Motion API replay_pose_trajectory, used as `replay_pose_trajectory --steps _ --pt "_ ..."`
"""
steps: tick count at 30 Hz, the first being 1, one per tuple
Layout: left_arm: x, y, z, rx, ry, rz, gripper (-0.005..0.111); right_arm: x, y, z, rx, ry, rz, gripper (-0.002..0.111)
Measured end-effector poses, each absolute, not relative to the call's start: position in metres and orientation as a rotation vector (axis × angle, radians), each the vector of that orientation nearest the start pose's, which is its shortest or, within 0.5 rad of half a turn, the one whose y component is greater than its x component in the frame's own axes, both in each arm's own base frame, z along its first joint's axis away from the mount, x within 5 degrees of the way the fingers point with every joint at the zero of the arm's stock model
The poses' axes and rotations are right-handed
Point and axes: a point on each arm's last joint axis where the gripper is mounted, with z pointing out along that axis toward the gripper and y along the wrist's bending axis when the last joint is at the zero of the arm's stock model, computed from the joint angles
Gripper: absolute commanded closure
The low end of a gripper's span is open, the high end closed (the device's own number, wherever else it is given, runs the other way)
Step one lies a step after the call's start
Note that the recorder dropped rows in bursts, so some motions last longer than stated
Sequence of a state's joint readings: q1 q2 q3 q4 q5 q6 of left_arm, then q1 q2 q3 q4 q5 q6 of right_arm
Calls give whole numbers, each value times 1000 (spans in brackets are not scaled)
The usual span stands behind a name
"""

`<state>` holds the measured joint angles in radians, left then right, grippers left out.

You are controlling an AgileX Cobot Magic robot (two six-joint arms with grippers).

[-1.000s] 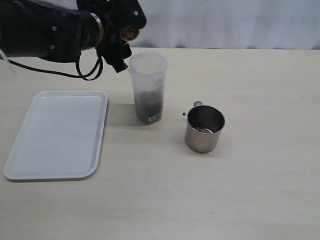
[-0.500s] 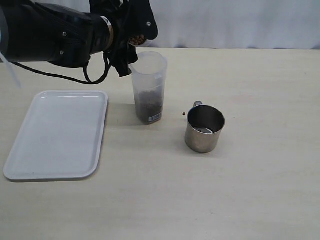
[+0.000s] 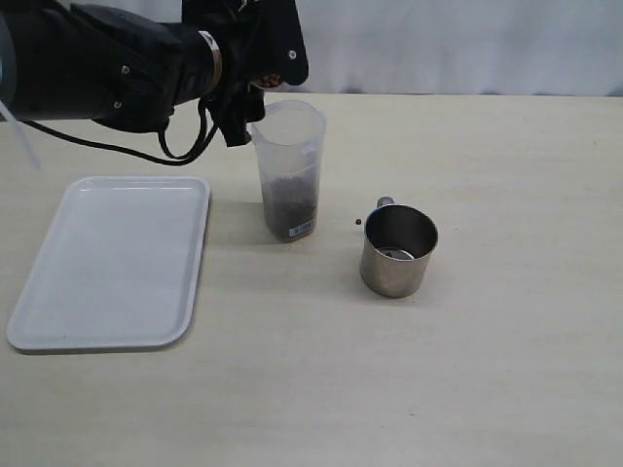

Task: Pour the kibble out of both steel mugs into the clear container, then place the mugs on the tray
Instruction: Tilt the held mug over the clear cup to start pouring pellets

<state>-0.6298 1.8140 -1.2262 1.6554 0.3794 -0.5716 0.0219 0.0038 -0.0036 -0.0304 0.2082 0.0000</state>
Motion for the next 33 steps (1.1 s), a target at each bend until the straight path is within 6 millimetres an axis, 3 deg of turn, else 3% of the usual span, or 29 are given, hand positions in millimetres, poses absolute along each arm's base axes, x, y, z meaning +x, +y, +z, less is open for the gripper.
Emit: replay_pose_trajectory --steps 6,13,33 --pt "353 -217 249 1435 1480 682 107 56 1 195 -39 1692 -11 104" --pt "357 -220 234 1480 1477 709 107 56 1 195 -39 1692 -11 104" --pt "357 -219 234 1604 1373 804 107 56 1 195 -39 1692 -11 104"
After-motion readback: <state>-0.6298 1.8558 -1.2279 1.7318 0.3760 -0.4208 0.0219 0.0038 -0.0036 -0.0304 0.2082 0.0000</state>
